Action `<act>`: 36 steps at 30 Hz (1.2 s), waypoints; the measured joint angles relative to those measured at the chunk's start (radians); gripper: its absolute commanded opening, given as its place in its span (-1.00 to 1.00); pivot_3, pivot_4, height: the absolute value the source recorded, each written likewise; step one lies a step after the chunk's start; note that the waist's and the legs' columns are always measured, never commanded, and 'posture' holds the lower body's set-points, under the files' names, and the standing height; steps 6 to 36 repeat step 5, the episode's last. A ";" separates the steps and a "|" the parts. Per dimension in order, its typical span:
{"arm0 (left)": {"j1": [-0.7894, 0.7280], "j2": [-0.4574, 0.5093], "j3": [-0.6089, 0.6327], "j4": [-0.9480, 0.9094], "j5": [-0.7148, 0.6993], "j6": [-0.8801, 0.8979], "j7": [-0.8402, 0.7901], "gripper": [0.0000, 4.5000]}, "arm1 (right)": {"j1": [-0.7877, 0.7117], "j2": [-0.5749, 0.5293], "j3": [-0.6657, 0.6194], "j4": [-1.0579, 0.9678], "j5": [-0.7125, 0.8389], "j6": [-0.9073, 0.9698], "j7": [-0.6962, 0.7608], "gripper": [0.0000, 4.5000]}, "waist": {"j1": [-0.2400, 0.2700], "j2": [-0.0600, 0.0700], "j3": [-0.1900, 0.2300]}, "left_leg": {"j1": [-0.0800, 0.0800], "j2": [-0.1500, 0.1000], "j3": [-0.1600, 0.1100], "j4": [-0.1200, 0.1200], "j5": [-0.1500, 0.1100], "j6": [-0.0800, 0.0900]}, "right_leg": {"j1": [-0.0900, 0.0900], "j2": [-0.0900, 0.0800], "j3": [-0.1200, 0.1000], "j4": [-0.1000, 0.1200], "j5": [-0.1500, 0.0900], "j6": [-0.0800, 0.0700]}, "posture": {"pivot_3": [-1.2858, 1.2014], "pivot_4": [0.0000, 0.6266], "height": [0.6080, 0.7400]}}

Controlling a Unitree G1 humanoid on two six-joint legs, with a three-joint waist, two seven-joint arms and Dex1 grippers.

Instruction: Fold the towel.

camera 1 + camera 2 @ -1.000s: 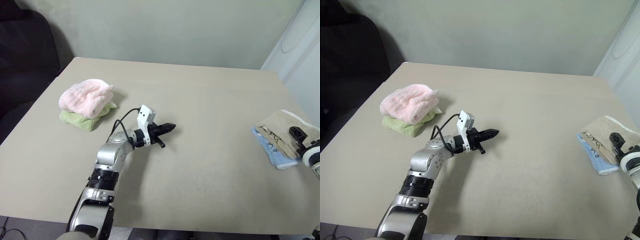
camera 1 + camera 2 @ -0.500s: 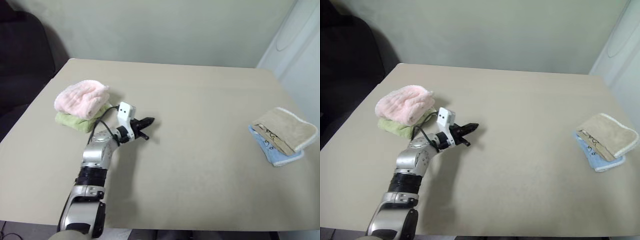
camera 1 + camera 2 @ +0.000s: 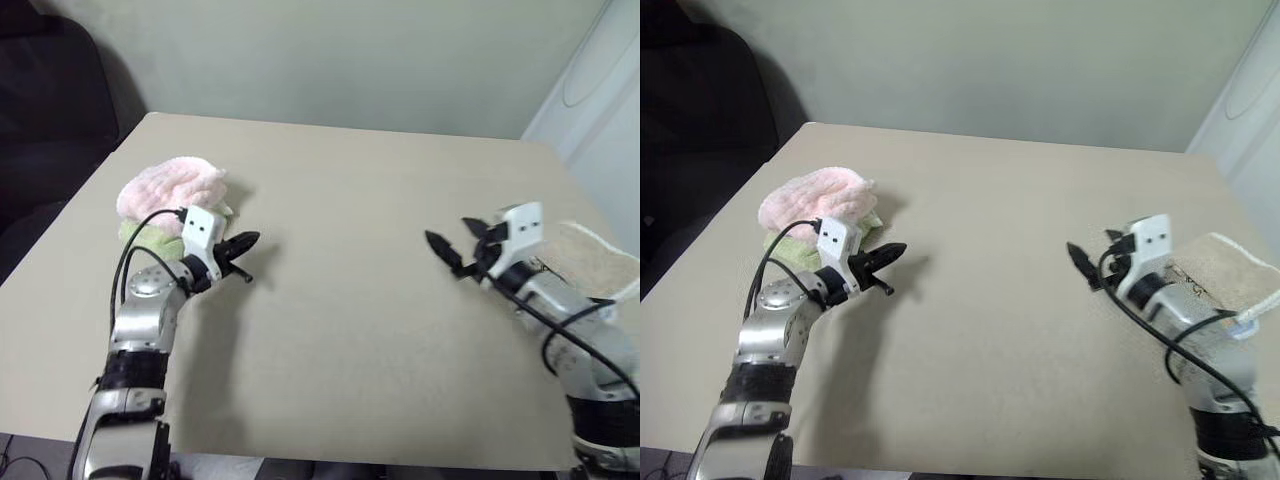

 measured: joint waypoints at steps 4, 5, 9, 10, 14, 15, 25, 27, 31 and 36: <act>0.077 -0.002 0.002 -0.111 -0.028 0.050 0.022 -1.00 | 0.018 0.031 0.044 0.037 -0.060 -0.028 0.032 0.99 | -0.002 0.000 0.000 | 0.000 0.001 0.000 -0.001 -0.003 -0.008 | -0.002 0.000 -0.001 0.001 0.002 -0.003 | 0.03 -0.52 1.00; 0.088 -0.002 0.003 -0.126 -0.031 0.062 0.027 -1.00 | 0.027 0.037 0.045 0.039 -0.068 -0.034 0.035 0.99 | -0.002 0.000 0.000 | 0.000 0.001 0.000 -0.001 -0.002 -0.009 | -0.002 0.000 -0.001 0.001 0.002 -0.004 | 0.03 -0.52 1.00; 0.088 -0.002 0.003 -0.126 -0.031 0.062 0.027 -1.00 | 0.027 0.037 0.045 0.039 -0.068 -0.034 0.035 0.99 | -0.002 0.000 0.000 | 0.000 0.001 0.000 -0.001 -0.002 -0.009 | -0.002 0.000 -0.001 0.001 0.002 -0.004 | 0.03 -0.52 1.00; 0.088 -0.002 0.003 -0.126 -0.031 0.062 0.027 -1.00 | 0.027 0.037 0.045 0.039 -0.068 -0.034 0.035 0.99 | -0.002 0.000 0.000 | 0.000 0.001 0.000 -0.001 -0.002 -0.009 | -0.002 0.000 -0.001 0.001 0.002 -0.004 | 0.03 -0.52 1.00; 0.088 -0.002 0.003 -0.126 -0.031 0.062 0.027 -1.00 | 0.027 0.037 0.045 0.039 -0.068 -0.034 0.035 0.99 | -0.002 0.000 0.000 | 0.000 0.001 0.000 -0.001 -0.002 -0.009 | -0.002 0.000 -0.001 0.001 0.002 -0.004 | 0.03 -0.52 1.00; 0.088 -0.002 0.003 -0.126 -0.031 0.062 0.027 -1.00 | 0.027 0.037 0.045 0.039 -0.068 -0.034 0.035 0.99 | -0.002 0.000 0.000 | 0.000 0.001 0.000 -0.001 -0.002 -0.009 | -0.002 0.000 -0.001 0.001 0.002 -0.004 | 0.03 -0.52 1.00; 0.088 -0.002 0.003 -0.126 -0.031 0.062 0.027 -1.00 | 0.027 0.037 0.045 0.039 -0.068 -0.034 0.035 0.99 | -0.002 0.000 0.000 | 0.000 0.001 0.000 -0.001 -0.002 -0.009 | -0.002 0.000 -0.001 0.001 0.002 -0.004 | 0.03 -0.52 1.00; 0.088 -0.002 0.003 -0.126 -0.031 0.062 0.027 -1.00 | 0.027 0.037 0.045 0.039 -0.068 -0.034 0.035 0.99 | -0.002 0.000 0.000 | 0.000 0.001 0.000 -0.001 -0.002 -0.009 | -0.002 0.000 -0.001 0.001 0.002 -0.004 | 0.03 -0.52 1.00; 0.088 -0.002 0.003 -0.126 -0.031 0.062 0.027 -1.00 | 0.027 0.037 0.045 0.039 -0.068 -0.034 0.035 0.99 | -0.002 0.000 0.000 | 0.000 0.001 0.000 -0.001 -0.002 -0.009 | -0.002 0.000 -0.001 0.001 0.002 -0.004 | 0.03 -0.52 1.00; 0.088 -0.002 0.003 -0.126 -0.031 0.062 0.027 -1.00 | 0.027 0.037 0.045 0.039 -0.068 -0.034 0.035 0.99 | -0.002 0.000 0.000 | 0.000 0.001 0.000 -0.001 -0.002 -0.009 | -0.002 0.000 -0.001 0.001 0.002 -0.004 | 0.03 -0.52 1.00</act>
